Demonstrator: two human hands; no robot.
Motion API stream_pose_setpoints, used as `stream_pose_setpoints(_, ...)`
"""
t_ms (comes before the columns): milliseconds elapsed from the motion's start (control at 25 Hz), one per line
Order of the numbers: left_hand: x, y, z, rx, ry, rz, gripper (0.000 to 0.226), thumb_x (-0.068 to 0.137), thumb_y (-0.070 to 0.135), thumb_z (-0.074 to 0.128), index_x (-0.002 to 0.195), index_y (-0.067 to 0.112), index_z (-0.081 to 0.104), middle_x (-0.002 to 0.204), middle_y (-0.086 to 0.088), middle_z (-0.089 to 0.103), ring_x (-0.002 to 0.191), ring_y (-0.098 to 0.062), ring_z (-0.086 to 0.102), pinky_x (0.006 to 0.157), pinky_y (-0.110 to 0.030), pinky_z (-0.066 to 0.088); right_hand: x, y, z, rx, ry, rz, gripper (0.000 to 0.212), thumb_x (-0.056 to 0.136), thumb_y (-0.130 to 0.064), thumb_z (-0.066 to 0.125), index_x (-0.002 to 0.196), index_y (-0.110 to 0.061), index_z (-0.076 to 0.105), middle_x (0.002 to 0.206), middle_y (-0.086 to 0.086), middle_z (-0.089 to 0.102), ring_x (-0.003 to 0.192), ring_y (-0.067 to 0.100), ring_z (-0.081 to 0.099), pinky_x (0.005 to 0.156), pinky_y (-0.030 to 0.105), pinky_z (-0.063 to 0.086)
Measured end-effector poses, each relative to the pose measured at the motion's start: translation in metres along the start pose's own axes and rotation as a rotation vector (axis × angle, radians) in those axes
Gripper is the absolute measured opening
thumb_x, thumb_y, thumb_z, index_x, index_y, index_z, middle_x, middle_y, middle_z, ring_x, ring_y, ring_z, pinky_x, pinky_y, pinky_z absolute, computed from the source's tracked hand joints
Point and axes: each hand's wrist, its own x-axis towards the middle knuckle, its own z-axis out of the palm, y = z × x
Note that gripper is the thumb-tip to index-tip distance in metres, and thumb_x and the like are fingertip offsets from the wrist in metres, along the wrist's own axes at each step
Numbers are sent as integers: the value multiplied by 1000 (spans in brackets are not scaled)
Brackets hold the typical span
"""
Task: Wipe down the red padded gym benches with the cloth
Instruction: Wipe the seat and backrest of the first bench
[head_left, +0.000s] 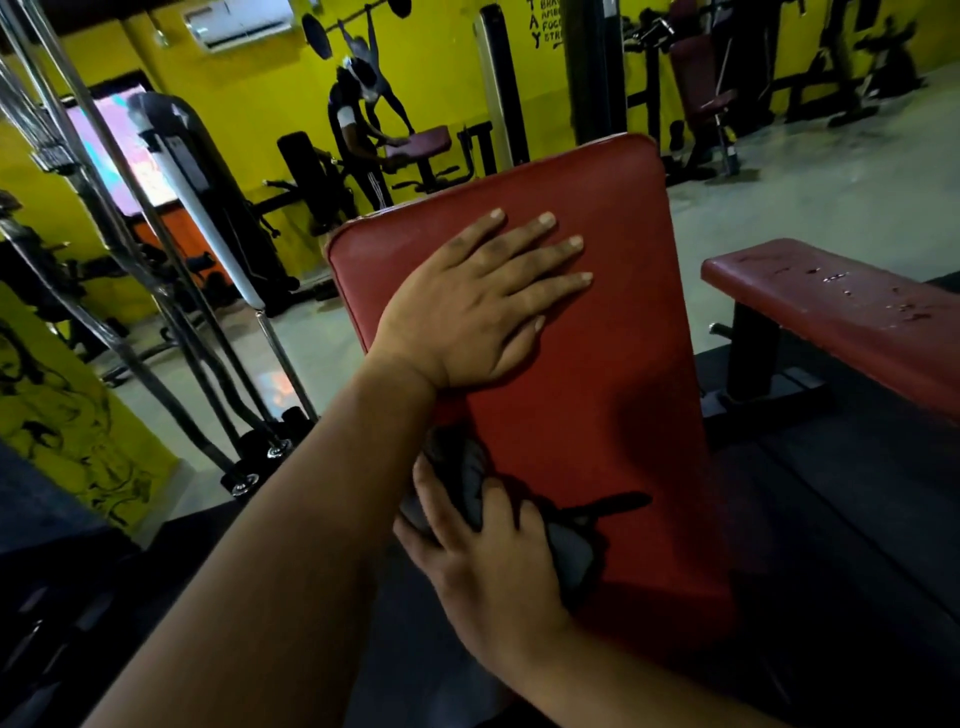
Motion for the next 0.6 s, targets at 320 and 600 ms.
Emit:
stream_pose_setpoints(320,-3,3,1,-2,10,-37,47,94,33,48,140,24,54,146,-2,51,139,-25,43,115,-45,27,-18,116,-19,-115,138,61,69,74,-18,74,134,-44,51,150,6,34,87,43,57,63,44,50)
stream_pose_setpoints(600,-4,7,-2,-11,29,-96,45,93,35,49,136,25,57,144,0,54,136,-23,46,114,-42,27,-35,171,-34,145,120,533,92,66,-6,83,140,-41,42,156,14,20,129,50,35,95,56,43)
